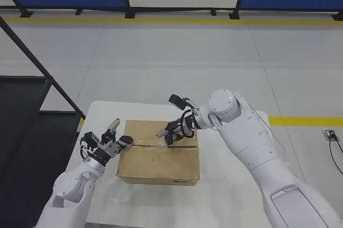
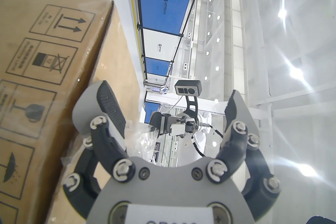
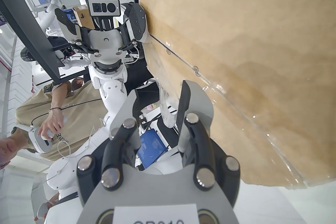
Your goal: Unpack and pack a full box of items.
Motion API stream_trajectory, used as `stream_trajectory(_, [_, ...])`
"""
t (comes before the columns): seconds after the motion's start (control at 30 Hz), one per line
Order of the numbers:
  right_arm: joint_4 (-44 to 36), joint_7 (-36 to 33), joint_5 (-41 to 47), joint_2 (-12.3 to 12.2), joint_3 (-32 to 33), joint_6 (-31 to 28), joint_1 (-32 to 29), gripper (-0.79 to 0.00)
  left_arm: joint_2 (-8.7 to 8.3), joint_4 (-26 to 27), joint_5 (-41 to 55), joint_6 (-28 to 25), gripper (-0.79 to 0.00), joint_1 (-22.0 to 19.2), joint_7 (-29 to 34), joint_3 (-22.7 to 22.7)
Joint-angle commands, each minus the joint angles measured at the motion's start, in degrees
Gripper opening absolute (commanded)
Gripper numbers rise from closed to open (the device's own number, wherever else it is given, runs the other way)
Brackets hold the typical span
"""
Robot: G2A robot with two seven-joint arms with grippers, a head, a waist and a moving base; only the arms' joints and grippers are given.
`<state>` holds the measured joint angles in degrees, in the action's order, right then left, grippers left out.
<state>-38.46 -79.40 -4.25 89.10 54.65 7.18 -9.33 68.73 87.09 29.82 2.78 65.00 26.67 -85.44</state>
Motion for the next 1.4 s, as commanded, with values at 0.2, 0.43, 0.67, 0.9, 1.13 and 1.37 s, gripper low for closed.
stream_trajectory(0.2, [-3.0, 3.0, -1.3, -1.6, 2.1, 1.4, -1.5, -0.419, -0.03, -0.1, -0.1, 0.0, 0.000, -0.1, 0.1, 0.1])
stream_trajectory(0.43, [-8.8, 4.0, -3.0, -3.4, 4.3, 3.8, -4.6, -0.406, -0.03, -0.1, 0.2, -0.1, 0.000, 0.0, 0.1, 0.1])
stream_trajectory(0.67, [-24.7, 9.2, -16.1, -5.7, 3.5, -3.5, -10.2, -0.379, -0.06, -0.1, 0.2, -0.2, 0.000, 0.1, 0.1, 0.1])
stream_trajectory(0.9, [-42.9, 18.6, -33.7, -7.5, 1.1, -0.8, -21.3, 0.000, 0.00, 0.5, 0.6, -0.4, 0.000, 0.3, -0.4, 0.3])
stream_trajectory(1.13, [-42.9, 18.6, -33.7, -7.5, 1.1, -0.8, -21.3, 0.000, 0.00, 0.7, 0.0, -0.3, 0.000, 0.2, -0.3, 0.7])
stream_trajectory(1.37, [-47.6, 19.1, -52.1, -7.8, -5.9, -0.2, -23.2, 0.000, -0.07, 0.9, -0.3, -0.4, 0.000, 0.8, -0.4, 0.5])
